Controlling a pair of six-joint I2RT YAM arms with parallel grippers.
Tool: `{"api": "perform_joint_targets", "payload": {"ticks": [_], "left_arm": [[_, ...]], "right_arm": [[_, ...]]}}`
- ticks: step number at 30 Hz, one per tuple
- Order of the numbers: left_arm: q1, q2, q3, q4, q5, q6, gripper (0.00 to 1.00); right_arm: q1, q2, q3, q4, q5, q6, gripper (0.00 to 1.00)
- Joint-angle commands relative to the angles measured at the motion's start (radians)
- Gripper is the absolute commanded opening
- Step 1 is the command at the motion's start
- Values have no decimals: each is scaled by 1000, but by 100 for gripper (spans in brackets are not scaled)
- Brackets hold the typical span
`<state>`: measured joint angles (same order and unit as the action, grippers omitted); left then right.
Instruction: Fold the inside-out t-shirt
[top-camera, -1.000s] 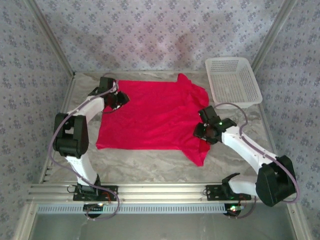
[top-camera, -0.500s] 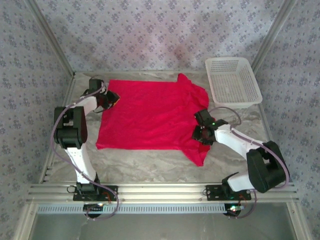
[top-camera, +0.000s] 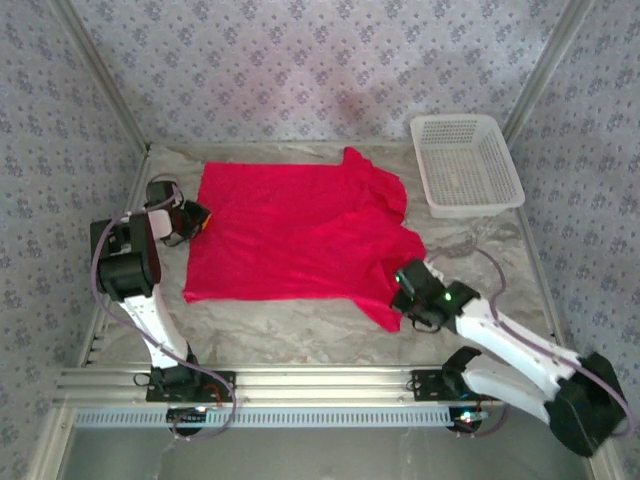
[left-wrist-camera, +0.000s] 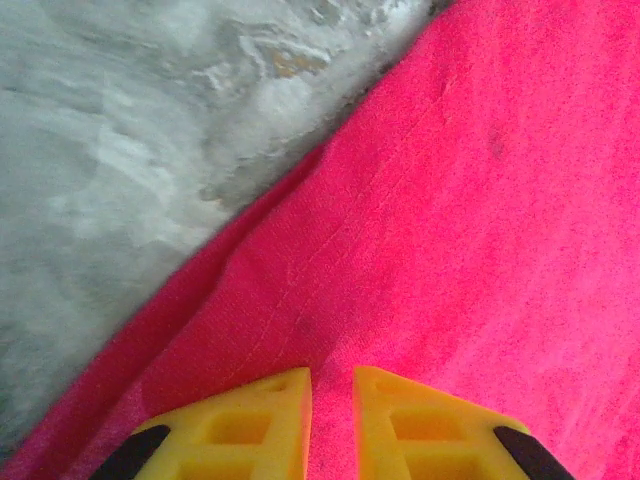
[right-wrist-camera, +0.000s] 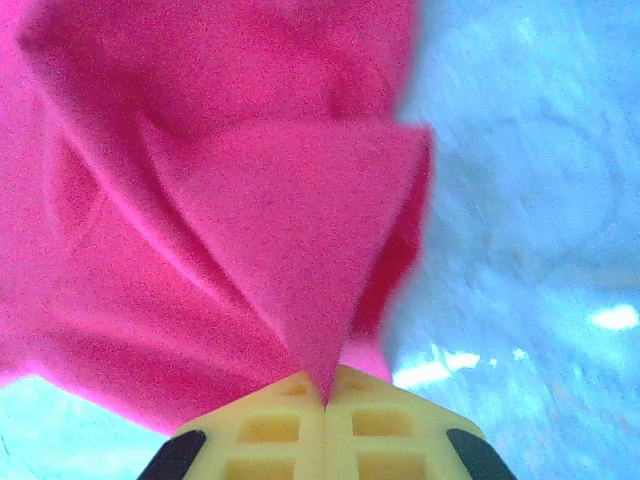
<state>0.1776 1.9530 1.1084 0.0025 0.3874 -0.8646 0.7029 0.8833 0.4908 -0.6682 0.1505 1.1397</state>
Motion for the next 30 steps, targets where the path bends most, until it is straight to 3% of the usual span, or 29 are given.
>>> {"api": "perform_joint_targets", "payload": {"ticks": [1,6,12,15,17,21,24,30], "left_arm": [[1,-42,-8,-48,-51,43,18],[1,-63,-23,-59,-51,51,18],[-17,-178,-51,-119,-96,97,19],[-82,-236,-38,-154,-112,135,20],[-152,-235,1,-186,-92,171,22],[-254,-160,71,-215,-10,182,22],[-259,-115,58,-175,26,150,23],[-184,-56,0,-135,71,127,24]], "right_arm": [[93,-136,-118,-152,42,274,0],[195,-231,-176,-150,92,399,0],[235,-207,35,-345,243,340,27],[219,-156,141,-354,296,200,50],[151,-97,184,-265,312,66,54],[-141,95,231,59,61,-166,54],[-310,314,302,255,-45,-291,45],[-367,751,559,283,-78,-418,30]]}}
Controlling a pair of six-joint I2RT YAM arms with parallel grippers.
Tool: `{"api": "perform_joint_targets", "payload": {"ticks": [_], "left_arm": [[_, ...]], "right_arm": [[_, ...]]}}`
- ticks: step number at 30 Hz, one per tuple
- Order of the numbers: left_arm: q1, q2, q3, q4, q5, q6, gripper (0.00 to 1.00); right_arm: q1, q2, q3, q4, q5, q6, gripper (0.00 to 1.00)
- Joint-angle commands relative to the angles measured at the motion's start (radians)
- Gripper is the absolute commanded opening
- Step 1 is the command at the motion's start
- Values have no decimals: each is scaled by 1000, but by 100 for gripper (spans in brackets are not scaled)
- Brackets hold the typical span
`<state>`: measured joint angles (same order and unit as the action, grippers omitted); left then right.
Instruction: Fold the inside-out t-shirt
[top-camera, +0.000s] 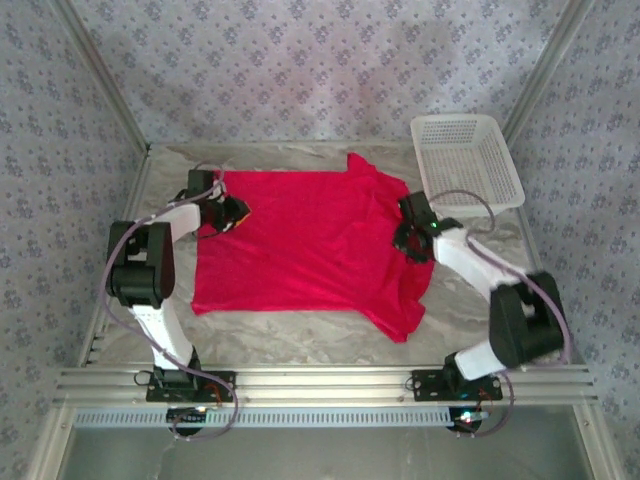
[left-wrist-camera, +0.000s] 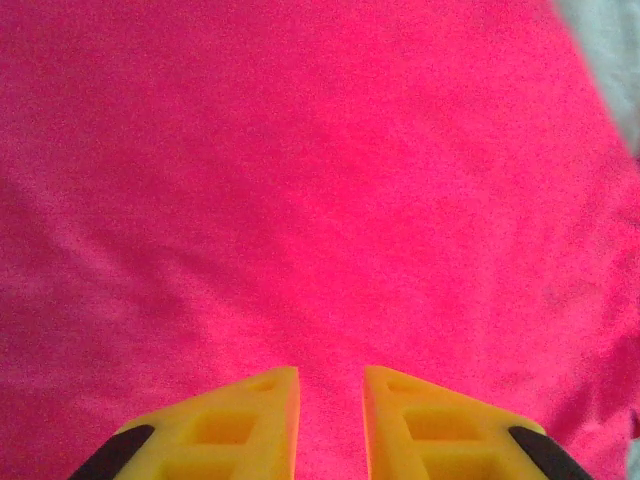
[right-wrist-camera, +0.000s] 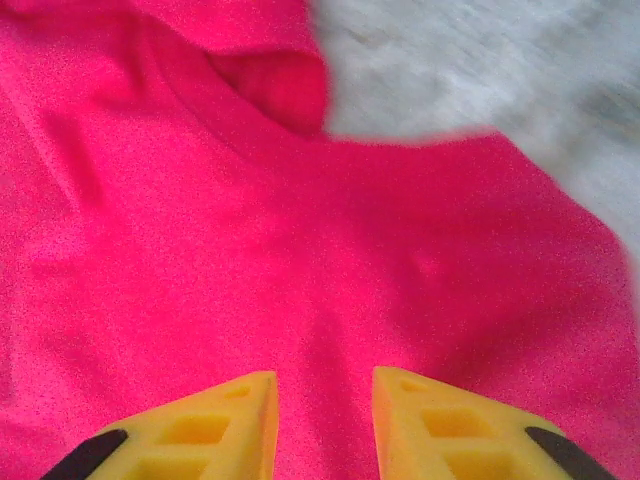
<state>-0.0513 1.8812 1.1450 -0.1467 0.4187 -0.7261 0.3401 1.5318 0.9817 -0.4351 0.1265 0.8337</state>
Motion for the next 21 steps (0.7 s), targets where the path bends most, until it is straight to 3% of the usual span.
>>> {"api": "perform_joint_targets", "payload": {"ticks": [1,4,7,12,14,17,21], "left_arm": [[63,15,-59,26,43,-19,25],[117,-3,-125,35,28,-23,28],[170,-36,-181,19,-4,-8,28],[217,-113,-218,-22,-61,31,29],[208,-134,-198,-35,-66,39,29],[163,-155,-142,-67,-82,49,29],[60,-156,-44,-150,-137,94,29]], "right_arm": [[-5,148,75,51,-58,-104,30],[1,204,30,52,-33,-42,30],[41,165,-77,33,28,35,33],[241,-3,-231,-7,119,180,38],[284,-43,-189,-54,159,172,42],[266,-28,-23,-99,196,39,49],[193,115,232,-89,206,-156,61]]}}
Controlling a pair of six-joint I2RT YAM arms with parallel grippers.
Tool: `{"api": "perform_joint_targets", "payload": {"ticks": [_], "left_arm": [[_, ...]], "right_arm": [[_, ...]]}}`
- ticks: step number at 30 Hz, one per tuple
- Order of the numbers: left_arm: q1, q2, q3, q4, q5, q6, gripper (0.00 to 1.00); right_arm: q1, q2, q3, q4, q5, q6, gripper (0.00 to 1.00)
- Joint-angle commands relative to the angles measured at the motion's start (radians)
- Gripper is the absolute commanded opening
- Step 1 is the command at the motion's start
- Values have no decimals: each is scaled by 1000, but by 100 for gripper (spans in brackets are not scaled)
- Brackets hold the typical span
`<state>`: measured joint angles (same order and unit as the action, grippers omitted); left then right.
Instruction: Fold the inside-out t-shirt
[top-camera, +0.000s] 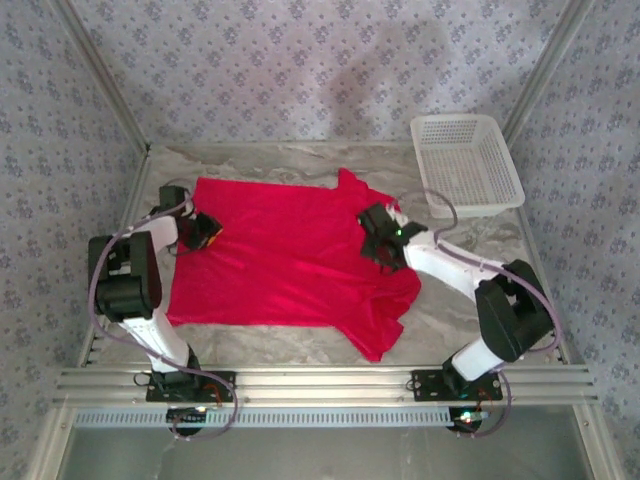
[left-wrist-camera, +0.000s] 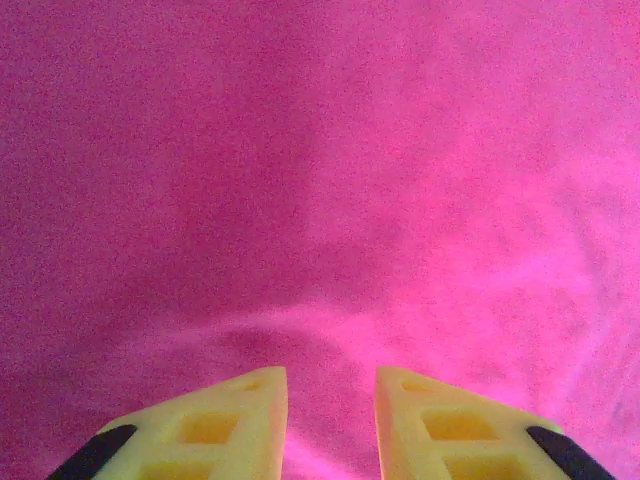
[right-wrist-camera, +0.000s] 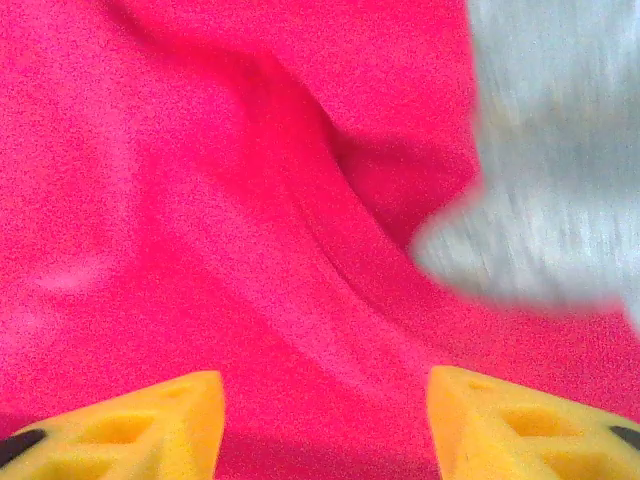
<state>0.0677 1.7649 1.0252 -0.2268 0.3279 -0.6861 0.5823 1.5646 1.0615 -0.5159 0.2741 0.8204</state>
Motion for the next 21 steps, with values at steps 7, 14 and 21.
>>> {"api": "perform_joint_targets", "payload": {"ticks": [7,14,21], "left_arm": [[-142,-9,117,-67,-42,42,27],[-166,35,137,-74,-40,48,26],[-178,62,142,-70,-42,48,26]], "right_arm": [[-160,548,680,-133,-16,-339,63],[-193,851,1040,-225,-46,-429,66],[-226,975,1176,-229,-126,-444,28]]}}
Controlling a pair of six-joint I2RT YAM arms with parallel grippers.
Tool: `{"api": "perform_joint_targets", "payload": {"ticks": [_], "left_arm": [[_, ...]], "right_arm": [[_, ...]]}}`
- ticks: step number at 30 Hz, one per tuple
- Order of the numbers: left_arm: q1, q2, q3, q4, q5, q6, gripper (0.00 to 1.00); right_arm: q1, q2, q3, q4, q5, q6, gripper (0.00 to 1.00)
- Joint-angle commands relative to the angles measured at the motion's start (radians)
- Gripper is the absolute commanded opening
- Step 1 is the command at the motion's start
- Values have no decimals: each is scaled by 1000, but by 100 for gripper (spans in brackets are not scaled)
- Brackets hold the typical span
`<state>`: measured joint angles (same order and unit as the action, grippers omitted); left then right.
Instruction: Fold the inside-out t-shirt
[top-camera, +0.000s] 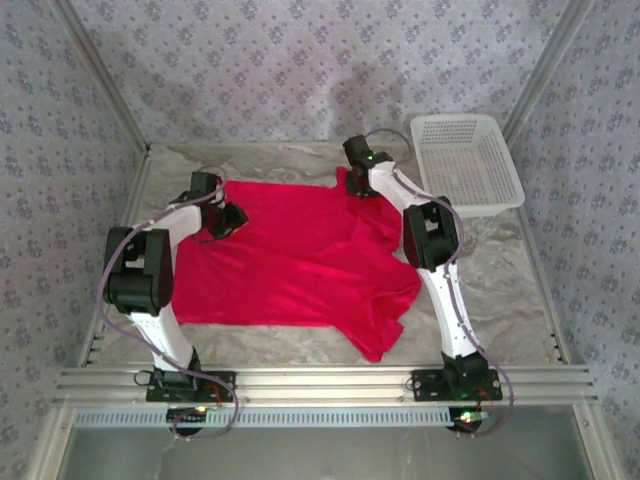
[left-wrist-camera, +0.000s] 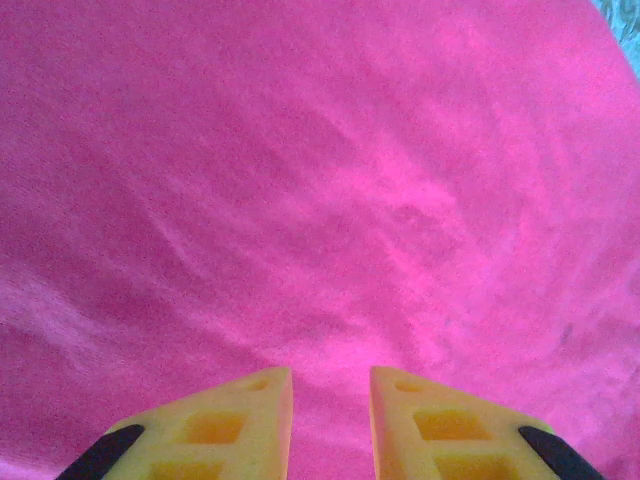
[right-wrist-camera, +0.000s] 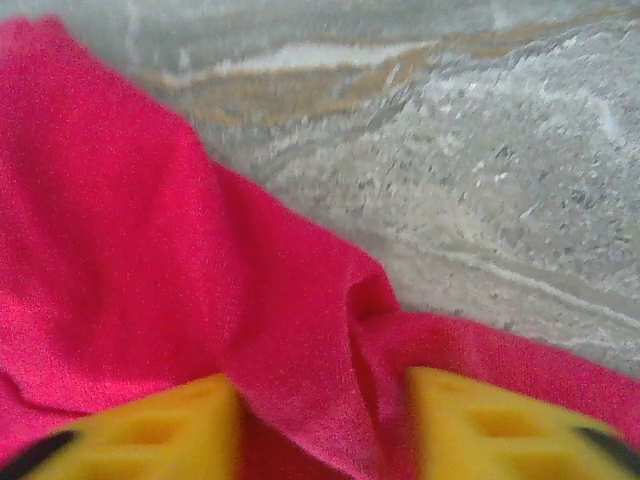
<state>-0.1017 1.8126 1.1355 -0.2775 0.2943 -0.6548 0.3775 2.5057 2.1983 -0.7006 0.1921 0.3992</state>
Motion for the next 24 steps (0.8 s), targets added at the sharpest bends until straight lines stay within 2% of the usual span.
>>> {"api": "perform_joint_targets", "payload": {"ticks": [1,2,4,11,17,18,19,20,21,23,24], "left_arm": [[-12,16,31,-17,-12,15,26],[-16,20,28,-16,-18,17,25],[-22,30,18,-12,-36,22,25],[-6,79,-24,-7,-72,35,24],[-7,80,-39,5,-70,32,24],[-8,80,-42,6,-69,34,24],[-8,80,-43,5,-71,35,24],[-7,82,-45,3,-73,40,24],[-6,83,-45,-3,-74,41,24],[-2,80,-44,-11,-74,46,24],[-1,74,-47,-12,-75,47,24]], "right_arm": [[-23,30,44,-25,-44,-25,16],[-27,24,60,-16,-35,-30,6],[-28,5,93,3,25,-51,0],[27,-143,29,271,289,-223,0],[57,-102,47,440,421,-317,0],[56,-87,51,468,421,-319,5],[51,-64,65,467,392,-318,19],[44,-30,111,428,344,-301,42],[36,17,179,365,292,-283,59],[26,107,324,218,188,-280,80],[18,149,407,121,138,-256,83]]}}
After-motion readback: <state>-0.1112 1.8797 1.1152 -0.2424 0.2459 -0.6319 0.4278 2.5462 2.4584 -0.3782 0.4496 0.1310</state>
